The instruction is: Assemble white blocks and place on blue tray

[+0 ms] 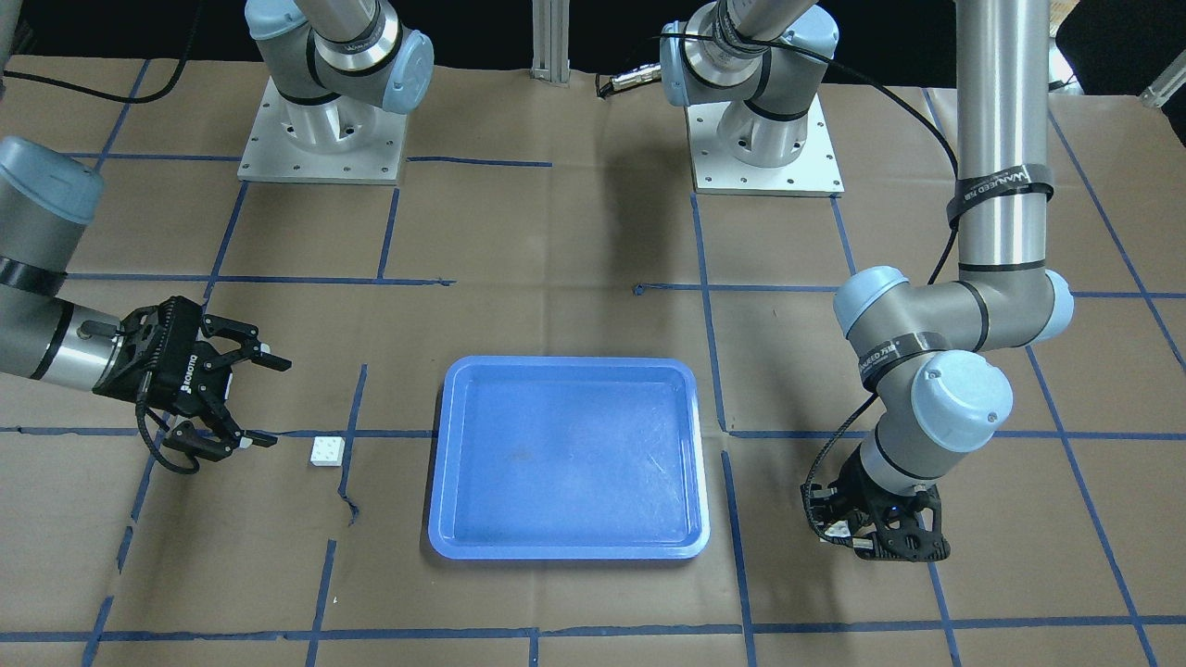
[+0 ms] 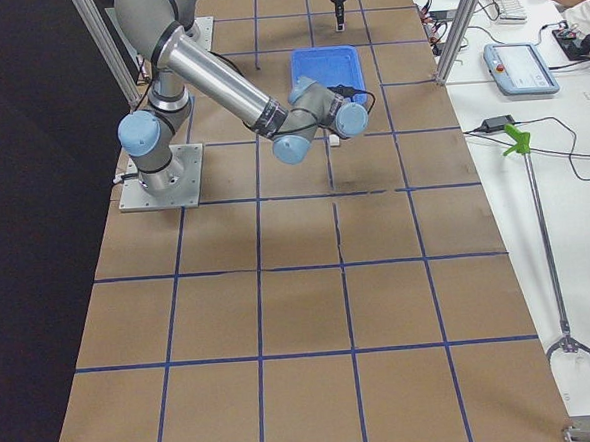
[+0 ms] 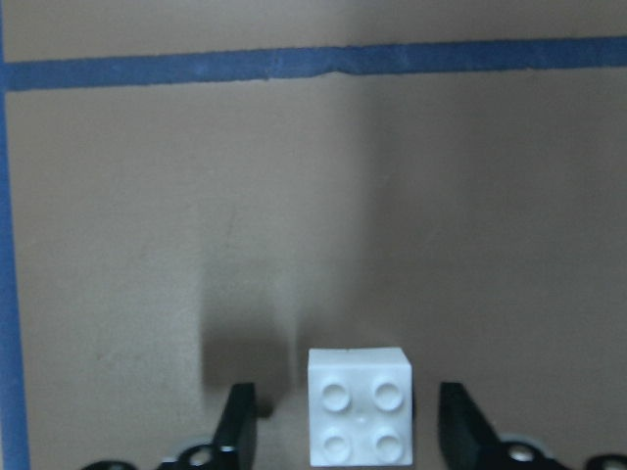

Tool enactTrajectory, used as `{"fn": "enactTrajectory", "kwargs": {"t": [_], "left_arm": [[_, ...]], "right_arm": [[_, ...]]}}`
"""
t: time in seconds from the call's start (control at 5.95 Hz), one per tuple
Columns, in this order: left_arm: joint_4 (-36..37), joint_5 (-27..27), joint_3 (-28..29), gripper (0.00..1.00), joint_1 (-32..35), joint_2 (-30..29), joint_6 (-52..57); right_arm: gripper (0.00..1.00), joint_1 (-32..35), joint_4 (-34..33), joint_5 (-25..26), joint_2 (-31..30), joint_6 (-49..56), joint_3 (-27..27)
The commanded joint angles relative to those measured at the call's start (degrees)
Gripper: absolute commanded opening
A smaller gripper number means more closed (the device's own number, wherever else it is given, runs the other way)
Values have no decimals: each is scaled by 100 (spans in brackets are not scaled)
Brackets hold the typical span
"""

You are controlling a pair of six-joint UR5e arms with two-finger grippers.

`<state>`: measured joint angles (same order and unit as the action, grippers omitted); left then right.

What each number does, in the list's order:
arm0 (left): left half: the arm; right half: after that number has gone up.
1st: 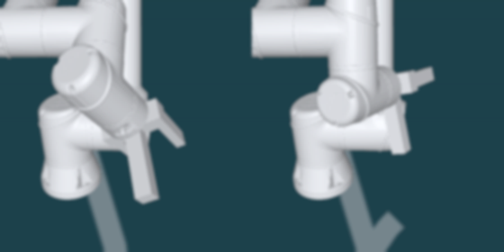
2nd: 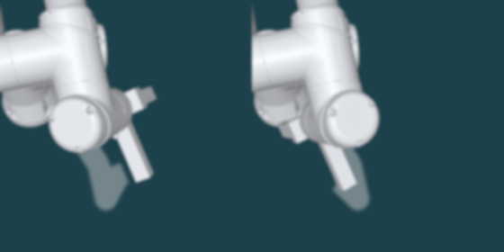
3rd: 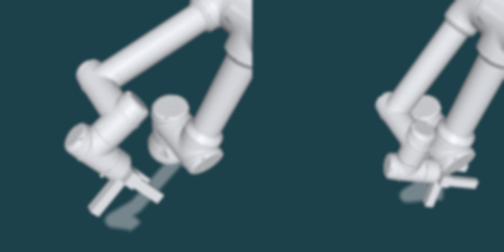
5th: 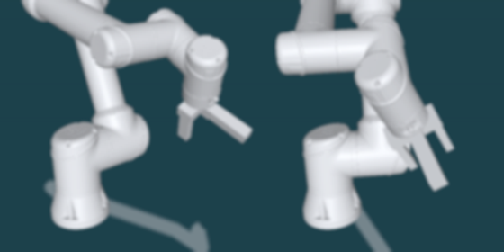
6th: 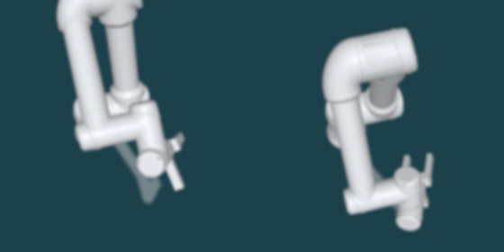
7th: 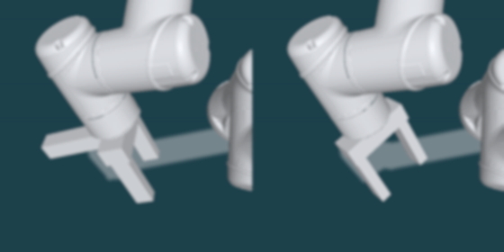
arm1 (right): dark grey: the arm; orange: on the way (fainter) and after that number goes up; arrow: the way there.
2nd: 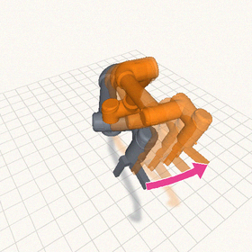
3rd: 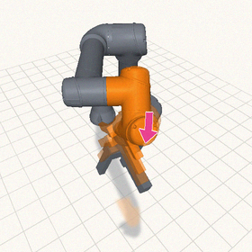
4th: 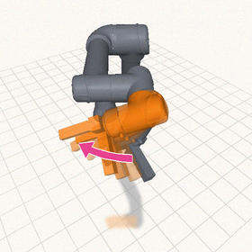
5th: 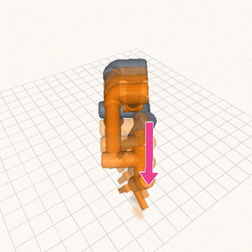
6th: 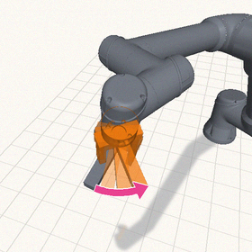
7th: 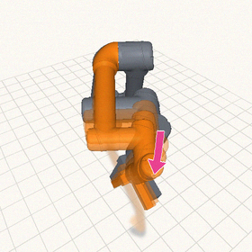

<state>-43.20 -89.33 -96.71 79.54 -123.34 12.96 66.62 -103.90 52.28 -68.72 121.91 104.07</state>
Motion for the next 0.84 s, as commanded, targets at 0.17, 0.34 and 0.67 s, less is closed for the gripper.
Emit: {"fn": "enactTrajectory", "kwargs": {"t": [0.17,0.34,0.67], "left_arm": [[-83,3,-119,6,226,308,829],[-127,-14,-163,6,681,537,971],[-145,-41,-216,6,1735,793,1897]], "right_arm": [[100,9,-613,-25,612,296,140],[100,78,-614,-33,675,315,140],[100,157,-640,-33,815,316,140]]}}
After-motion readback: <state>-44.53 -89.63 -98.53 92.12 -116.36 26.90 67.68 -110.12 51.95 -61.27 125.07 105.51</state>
